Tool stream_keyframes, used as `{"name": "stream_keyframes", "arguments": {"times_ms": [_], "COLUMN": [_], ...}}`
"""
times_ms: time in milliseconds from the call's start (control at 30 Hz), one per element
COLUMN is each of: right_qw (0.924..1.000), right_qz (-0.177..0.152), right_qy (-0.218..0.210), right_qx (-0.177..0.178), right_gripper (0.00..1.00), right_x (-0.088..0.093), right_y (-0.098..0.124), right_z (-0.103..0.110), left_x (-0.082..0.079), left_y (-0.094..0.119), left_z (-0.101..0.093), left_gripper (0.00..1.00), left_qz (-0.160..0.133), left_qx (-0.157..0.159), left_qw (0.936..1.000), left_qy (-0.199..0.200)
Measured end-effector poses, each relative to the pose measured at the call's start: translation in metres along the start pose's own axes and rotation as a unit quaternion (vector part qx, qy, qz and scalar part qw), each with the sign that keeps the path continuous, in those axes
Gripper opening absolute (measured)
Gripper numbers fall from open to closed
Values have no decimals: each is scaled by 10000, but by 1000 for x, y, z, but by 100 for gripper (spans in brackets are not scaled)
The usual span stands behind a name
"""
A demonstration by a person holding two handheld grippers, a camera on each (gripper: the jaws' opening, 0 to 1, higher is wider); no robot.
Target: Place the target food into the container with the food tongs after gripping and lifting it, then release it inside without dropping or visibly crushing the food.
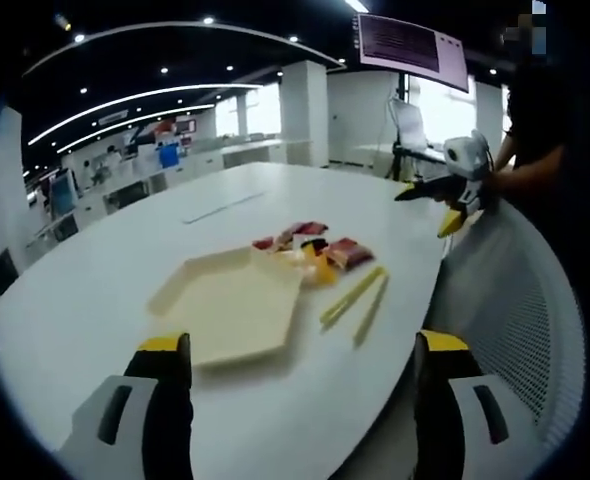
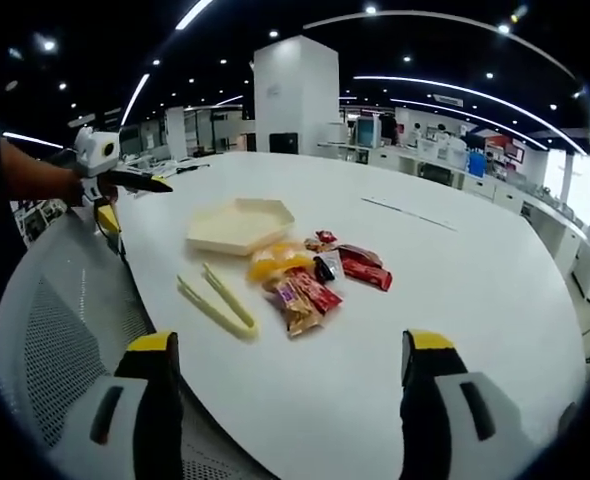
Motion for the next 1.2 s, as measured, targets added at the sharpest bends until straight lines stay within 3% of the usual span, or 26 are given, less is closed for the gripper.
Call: {"name": "stream_keyframes", "arguments": {"times_ms": [533,700,967,1200], "right_qw": [10000,9999,9999,9999], "right_qz": [34,-52,-76,-94], "right_qy": [-58,-98,-101,-99], "right_qx": [-49,-44,-49,-28], "right_gripper": [90,91,91,89], "right_x": [3,3,2,1], "right_y": [1,1,1,3], "right_z": [1,1,2,2], "left_x": [-14,-23,-34,-29], "left_y": [-24,-43,-66,-77], "left_z": [-10,-20,-27,-36], "left_gripper": [82,80,76,68], "left_qz": [150,357,349,607], "left_qx": [587,1038,1281,1477], "left_qw": [9970,9874,9830,9730], "left_qy": [-486,-1138,-1270,-1668]}}
Point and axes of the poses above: the point that each gripper's makers call its tool centre point, and the gripper's own axes: y roughly backward along the fingers, z roughly to its left, x roughly out of its underside, the point moved 10 cm from there along y, roughly backward along the fingers, and after that the axes turned 10 degrees about -x, right-handed, at the moved point
